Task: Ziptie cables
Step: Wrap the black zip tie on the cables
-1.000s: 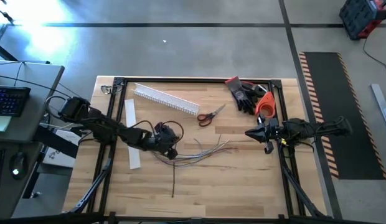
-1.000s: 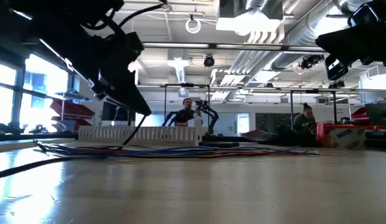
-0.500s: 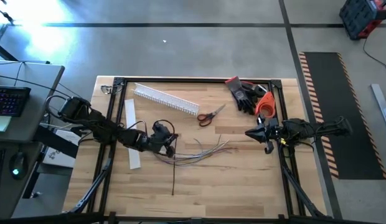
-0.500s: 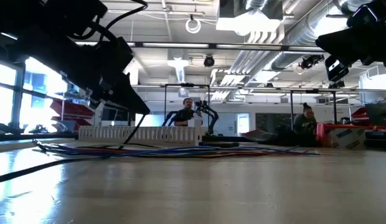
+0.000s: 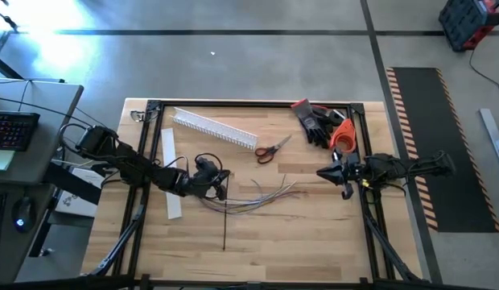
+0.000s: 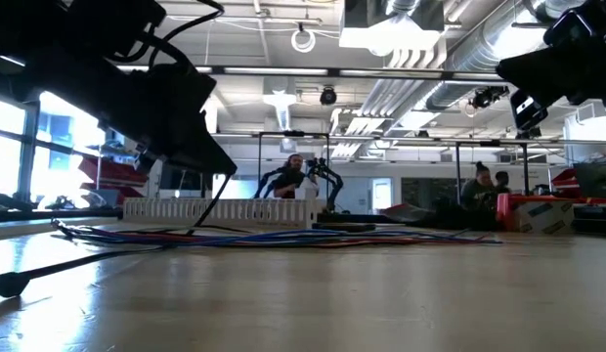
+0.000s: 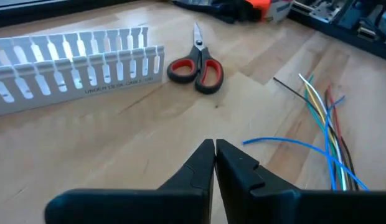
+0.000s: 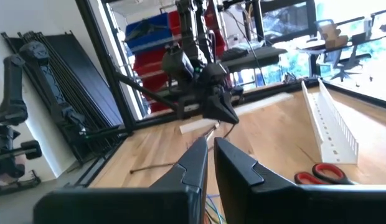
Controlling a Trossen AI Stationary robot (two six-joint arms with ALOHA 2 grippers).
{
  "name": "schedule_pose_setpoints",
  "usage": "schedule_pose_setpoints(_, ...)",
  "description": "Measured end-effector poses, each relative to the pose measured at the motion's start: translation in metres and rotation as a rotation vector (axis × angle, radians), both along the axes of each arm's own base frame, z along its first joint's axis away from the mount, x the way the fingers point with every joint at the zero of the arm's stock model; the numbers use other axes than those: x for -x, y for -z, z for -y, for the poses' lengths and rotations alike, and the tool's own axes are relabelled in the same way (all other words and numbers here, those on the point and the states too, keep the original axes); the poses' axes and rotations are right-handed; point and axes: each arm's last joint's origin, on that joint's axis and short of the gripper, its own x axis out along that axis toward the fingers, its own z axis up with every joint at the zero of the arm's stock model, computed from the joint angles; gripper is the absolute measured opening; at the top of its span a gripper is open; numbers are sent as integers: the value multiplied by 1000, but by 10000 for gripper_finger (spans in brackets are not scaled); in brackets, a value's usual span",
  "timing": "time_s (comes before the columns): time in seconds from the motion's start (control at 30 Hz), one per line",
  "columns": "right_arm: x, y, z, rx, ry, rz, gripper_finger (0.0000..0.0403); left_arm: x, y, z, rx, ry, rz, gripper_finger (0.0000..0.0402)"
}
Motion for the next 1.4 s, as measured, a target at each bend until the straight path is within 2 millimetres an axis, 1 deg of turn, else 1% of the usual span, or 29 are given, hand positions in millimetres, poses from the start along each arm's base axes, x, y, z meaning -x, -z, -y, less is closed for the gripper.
schedule_pose_setpoints(0.13,0,3,0,-4,0,-29,16,0,0,0,-4,-8,2,0)
schedule_pose_setpoints(0.83,0,2,0,-15,0,-27,16,0,0,-1,-1,-16,5,1)
schedule_pose_setpoints(0.97,0,-1,0,-83,-3,7,16,0,0,-1,-2,-18,5,3)
schedule_pose_setpoints(1.07,0,-2,0,-147,-5,12,16,0,0,-1,-1,-16,5,17)
schedule_pose_setpoints(1.17,0,-2,0,-198,-6,8,16,0,0,0,1,-7,1,45)
schedule_pose_setpoints(1.3,0,-2,0,-179,0,10,16,0,0,0,-11,-4,-4,89)
schedule_pose_setpoints(1.4,0,-2,0,-170,1,10,16,0,0,0,-13,-7,-4,114)
